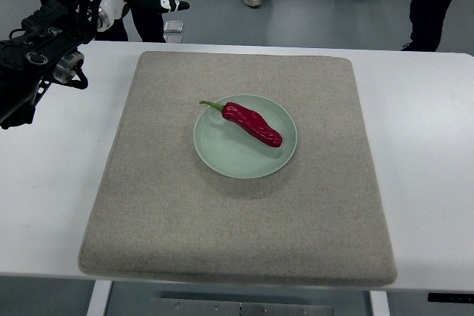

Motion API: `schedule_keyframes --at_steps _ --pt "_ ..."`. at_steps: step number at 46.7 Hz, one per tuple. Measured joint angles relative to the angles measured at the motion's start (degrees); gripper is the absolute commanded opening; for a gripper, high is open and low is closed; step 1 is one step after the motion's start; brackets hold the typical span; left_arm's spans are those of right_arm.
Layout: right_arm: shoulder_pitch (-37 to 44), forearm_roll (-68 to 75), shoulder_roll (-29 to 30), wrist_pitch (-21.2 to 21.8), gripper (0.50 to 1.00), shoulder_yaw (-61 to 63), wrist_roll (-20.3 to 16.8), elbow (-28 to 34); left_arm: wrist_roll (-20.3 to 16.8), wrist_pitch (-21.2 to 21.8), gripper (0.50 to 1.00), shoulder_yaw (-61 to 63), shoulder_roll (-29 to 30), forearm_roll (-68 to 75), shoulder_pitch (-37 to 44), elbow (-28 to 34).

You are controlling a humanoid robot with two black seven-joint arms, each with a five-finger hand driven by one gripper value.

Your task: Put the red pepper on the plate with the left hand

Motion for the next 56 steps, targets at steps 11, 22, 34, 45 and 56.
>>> schedule_keyframes --at_steps 11,22,34,45,56 --pt "0.02 0.00 0.00 0.00 0.932 0.00 0.00 0.00 7.36 3.50 0.958 -0.51 -2.42 -21.10 0.84 1.61" --pt "0.00 0.00 0.00 0.00 0.932 0.00 0.00 0.00 10.64 2.48 0.958 -1.91 -4.87 -33.31 2.34 4.59" --pt "0.01 0.00 0.00 0.00 0.932 0.00 0.00 0.00 10.44 -14.46 0.958 -7.76 -8.57 -34.60 5.85 14.23" --pt "0.02 0.00 0.00 0.01 0.932 0.00 0.00 0.00 10.09 -16.43 0.960 -8.65 -9.60 -36.84 7.04 14.97" --pt "0.02 0.00 0.00 0.02 0.932 0.00 0.00 0.00 9.53 -16.28 0.964 -8.45 -9.91 -36.33 7.23 14.53"
